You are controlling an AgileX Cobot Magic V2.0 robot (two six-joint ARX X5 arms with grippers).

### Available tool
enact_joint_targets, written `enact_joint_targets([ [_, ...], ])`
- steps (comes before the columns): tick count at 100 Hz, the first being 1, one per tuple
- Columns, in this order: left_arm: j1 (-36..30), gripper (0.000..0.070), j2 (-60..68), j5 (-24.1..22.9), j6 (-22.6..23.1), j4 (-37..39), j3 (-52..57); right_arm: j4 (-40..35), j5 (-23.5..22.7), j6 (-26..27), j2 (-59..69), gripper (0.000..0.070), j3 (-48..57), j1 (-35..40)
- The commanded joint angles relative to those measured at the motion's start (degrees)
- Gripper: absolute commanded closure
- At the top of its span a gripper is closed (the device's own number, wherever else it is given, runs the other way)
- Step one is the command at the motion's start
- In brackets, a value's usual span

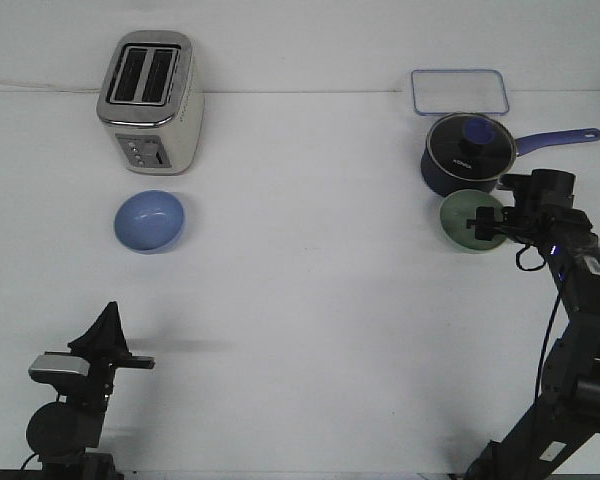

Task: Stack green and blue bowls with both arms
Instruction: 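Grasp the rim of the pale green bowl with the right gripper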

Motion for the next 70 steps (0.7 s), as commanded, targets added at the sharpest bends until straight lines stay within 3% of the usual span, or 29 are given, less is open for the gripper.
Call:
enact_joint_targets([
  [1, 0.04, 0.0690, -0.07, 0.04, 0.04, 0.85, -1.14, 0.07, -0.11, -0.61, 1.70, 0.0261, 1.33, -0.07],
  [12, 0.04, 0.0690, -0.07, 0.04, 0.04, 0.85, -1.14, -0.15, -0.11, -0.61, 1.70, 0.0291, 1.33, -0.07],
  [28, 0.04, 0.0690, -0.07, 0.04, 0.04, 0.85, -1.14, -0.92, -0.11, -0.66, 1.70, 0.0615, 1.33, -0.07],
  [36, 0.04, 0.0690, -0.07, 0.04, 0.04, 0.85, -1.14, -1.11, -0.09, -0.63, 1.68, 0.0693, 1.33, -0.09],
  [70, 0.04, 0.0690, -0.07, 0.04, 0.04, 0.85, -1.14, -3.13, -0.74, 0.85, -2.84, 0.0698, 1.97, -0.39],
])
